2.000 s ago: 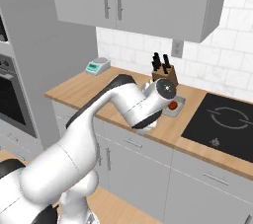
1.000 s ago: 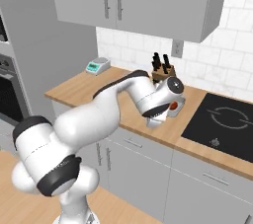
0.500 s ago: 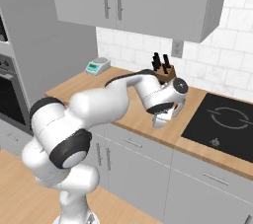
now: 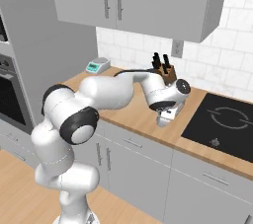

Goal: Take the meat container that has the fish and place it on the second highest rack of the freezer. Then take the vegetable container that has the tomato and sweet potato and place it on the highest rack of the freezer.

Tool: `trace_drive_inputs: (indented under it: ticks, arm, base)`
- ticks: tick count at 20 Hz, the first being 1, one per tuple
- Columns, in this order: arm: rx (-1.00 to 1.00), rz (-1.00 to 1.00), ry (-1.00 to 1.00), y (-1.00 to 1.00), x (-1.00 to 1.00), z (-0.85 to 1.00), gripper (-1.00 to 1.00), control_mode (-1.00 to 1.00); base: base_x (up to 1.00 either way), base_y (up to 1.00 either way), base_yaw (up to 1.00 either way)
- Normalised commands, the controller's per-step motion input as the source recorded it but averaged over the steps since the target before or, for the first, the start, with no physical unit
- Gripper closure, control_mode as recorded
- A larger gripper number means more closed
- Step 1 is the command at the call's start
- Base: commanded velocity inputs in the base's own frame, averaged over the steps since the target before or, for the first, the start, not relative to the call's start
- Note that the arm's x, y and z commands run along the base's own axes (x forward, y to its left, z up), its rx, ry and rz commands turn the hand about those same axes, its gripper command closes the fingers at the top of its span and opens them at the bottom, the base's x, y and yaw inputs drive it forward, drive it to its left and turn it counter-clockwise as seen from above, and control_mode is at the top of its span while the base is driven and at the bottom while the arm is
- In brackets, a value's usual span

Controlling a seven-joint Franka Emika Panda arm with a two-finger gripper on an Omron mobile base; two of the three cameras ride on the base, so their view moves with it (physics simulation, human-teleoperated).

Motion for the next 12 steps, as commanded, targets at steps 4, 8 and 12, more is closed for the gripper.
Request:
trace_drive_inputs:
  ticks: [4, 8, 12]
  arm:
    - [0.0, 0.0, 0.0, -0.13, 0.38, -0.2, -1.0, -1.0]
    - [0.0, 0.0, 0.0, -0.13, 0.28, -0.19, -1.0, -1.0]
    - [0.0, 0.0, 0.0, -0.14, 0.2, -0.19, -1.0, -1.0]
  base:
    - [0.0, 0.0, 0.0]
    - [0.0, 0.0, 0.0]
    - [0.0, 0.0, 0.0]
